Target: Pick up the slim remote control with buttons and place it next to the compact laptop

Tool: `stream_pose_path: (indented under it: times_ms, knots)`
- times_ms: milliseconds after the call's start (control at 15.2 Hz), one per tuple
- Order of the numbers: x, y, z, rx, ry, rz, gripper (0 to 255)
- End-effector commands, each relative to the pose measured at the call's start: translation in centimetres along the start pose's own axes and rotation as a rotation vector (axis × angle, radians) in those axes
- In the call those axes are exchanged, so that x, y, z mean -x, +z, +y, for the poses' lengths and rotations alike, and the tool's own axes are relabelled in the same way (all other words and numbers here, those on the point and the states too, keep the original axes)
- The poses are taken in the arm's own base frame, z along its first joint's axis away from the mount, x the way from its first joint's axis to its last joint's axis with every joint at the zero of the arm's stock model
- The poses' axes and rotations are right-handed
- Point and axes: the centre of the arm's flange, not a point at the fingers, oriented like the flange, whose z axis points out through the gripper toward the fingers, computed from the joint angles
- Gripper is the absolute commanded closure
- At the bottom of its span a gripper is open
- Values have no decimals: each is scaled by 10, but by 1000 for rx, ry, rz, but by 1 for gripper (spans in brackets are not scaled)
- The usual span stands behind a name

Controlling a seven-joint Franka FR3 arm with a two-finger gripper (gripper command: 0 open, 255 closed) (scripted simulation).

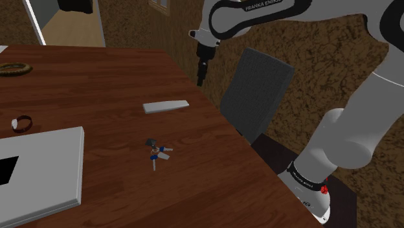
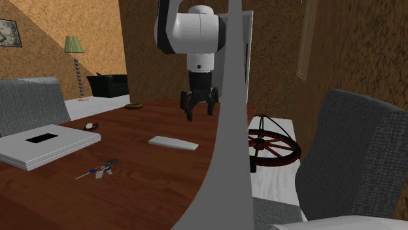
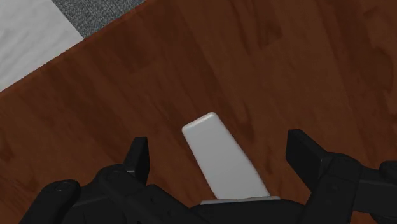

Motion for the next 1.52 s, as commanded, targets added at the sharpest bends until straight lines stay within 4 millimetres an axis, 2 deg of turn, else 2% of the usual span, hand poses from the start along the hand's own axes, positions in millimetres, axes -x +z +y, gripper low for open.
stream_pose_path:
  times_ms: [0,330,660,1188,1452]
  knots:
    - [-25,17,-2,-7,-81,-4,0]
    - [-79,57,-11,-25,-275,-17,0]
    - [-129,97,-32,-43,-470,-30,0]
    - [-130,139,-34,-44,-478,-31,0]
    - [-130,139,-34,-44,-478,-31,0]
